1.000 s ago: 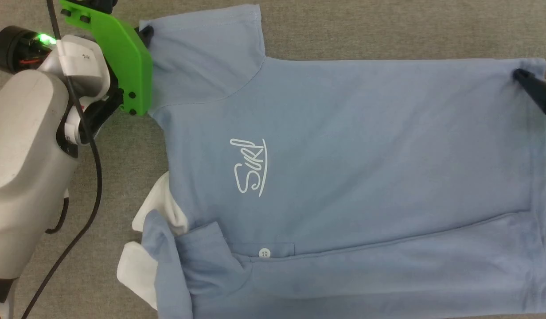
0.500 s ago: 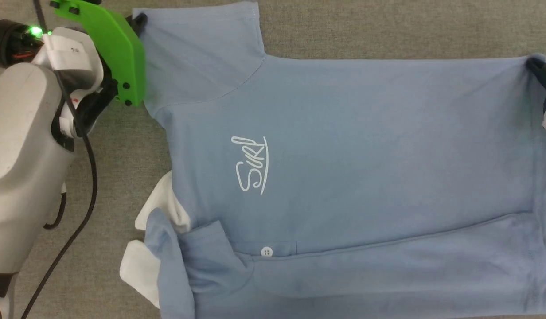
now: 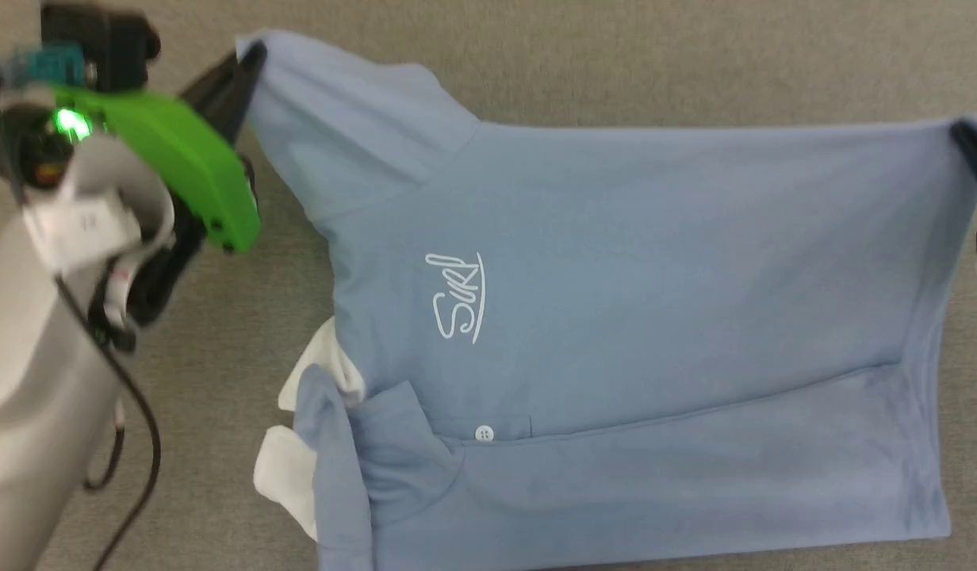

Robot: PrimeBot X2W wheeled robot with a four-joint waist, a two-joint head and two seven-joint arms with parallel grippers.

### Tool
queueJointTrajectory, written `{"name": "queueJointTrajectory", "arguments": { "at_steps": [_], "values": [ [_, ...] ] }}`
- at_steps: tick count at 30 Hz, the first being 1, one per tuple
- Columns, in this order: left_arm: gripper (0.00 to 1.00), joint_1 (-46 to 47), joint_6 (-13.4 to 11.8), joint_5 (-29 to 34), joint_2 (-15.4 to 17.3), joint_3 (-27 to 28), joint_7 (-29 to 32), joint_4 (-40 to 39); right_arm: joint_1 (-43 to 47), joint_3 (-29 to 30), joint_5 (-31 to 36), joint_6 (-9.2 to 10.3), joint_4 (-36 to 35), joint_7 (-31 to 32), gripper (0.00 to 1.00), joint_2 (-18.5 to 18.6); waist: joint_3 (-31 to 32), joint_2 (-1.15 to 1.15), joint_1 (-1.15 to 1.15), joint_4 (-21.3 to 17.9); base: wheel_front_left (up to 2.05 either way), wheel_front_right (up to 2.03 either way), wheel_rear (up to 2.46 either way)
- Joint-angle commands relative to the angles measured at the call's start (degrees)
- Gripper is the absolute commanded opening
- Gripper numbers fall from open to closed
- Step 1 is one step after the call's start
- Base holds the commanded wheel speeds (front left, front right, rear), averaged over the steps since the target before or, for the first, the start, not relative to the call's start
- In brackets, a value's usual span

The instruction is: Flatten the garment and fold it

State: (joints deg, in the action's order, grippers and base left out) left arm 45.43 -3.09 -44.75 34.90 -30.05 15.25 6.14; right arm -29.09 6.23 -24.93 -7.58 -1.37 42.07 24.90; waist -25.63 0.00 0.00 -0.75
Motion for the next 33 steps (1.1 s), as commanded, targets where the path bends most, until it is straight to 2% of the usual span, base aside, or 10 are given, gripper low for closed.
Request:
{"name": "queueJointTrajectory", "arguments": {
  "at_steps": [1,7,14,19,24,29,30,31,32,33],
  "values": [
    [0.00,-2.93,-0.04,-0.33,0.84,0.54,-1.84,-1.62,2.39,0.34,-0.80,0.09,-0.71,-1.54,0.00,0.21,5.16,0.00,0.00,0.86,0.00,0.00,0.00],
    [0.00,-14.97,-1.72,-1.62,3.12,1.41,-6.78,-10.27,11.89,1.73,0.17,0.09,-3.38,-7.31,0.00,0.36,9.90,0.00,0.00,1.92,0.00,0.00,0.00],
    [0.00,-28.62,-5.24,-2.38,6.13,1.91,-10.41,-17.98,23.10,4.10,0.43,0.09,-8.31,-10.88,0.00,-2.91,12.69,0.00,0.00,2.56,0.00,0.00,0.00],
    [0.00,-36.16,-7.28,-2.25,6.45,0.62,-12.26,-20.91,30.64,5.03,0.64,0.09,-10.82,-13.23,0.00,-5.50,12.98,0.00,0.00,2.61,0.00,0.00,0.00],
    [0.00,-41.19,-7.81,-1.85,5.89,-2.23,-12.70,-19.89,35.94,4.88,-0.11,0.09,-10.61,-15.11,0.00,-8.59,12.98,0.00,0.00,2.12,0.00,0.00,0.00],
    [0.00,-42.45,-6.98,-1.12,4.63,-5.88,-11.13,-15.94,37.85,2.92,1.55,0.09,-7.56,-16.19,0.00,-8.33,13.26,0.00,0.00,1.53,0.00,0.00,0.00],
    [0.00,-42.24,-6.83,-0.91,4.16,-6.42,-10.99,-15.10,37.84,2.42,1.97,0.09,-6.81,-16.37,0.08,-8.10,13.33,0.00,0.00,1.44,0.00,0.00,0.00],
    [0.29,-41.98,-6.81,-0.75,3.69,-6.67,-11.09,-14.51,37.68,2.12,2.11,0.09,-6.30,-16.66,0.36,-8.04,13.37,0.00,0.00,1.37,0.00,0.00,0.00],
    [0.77,-41.61,-6.79,-0.61,3.11,-6.85,-11.30,-13.81,37.37,1.93,2.15,0.09,-5.71,-17.12,1.00,-8.10,13.43,0.00,0.00,1.31,0.00,0.00,0.00],
    [1.00,-41.37,-6.74,-0.54,2.74,-6.99,-11.42,-13.31,37.13,1.81,2.23,0.09,-5.25,-17.38,1.00,-8.08,13.48,0.00,0.00,1.28,0.00,0.00,0.00]
  ]
}}
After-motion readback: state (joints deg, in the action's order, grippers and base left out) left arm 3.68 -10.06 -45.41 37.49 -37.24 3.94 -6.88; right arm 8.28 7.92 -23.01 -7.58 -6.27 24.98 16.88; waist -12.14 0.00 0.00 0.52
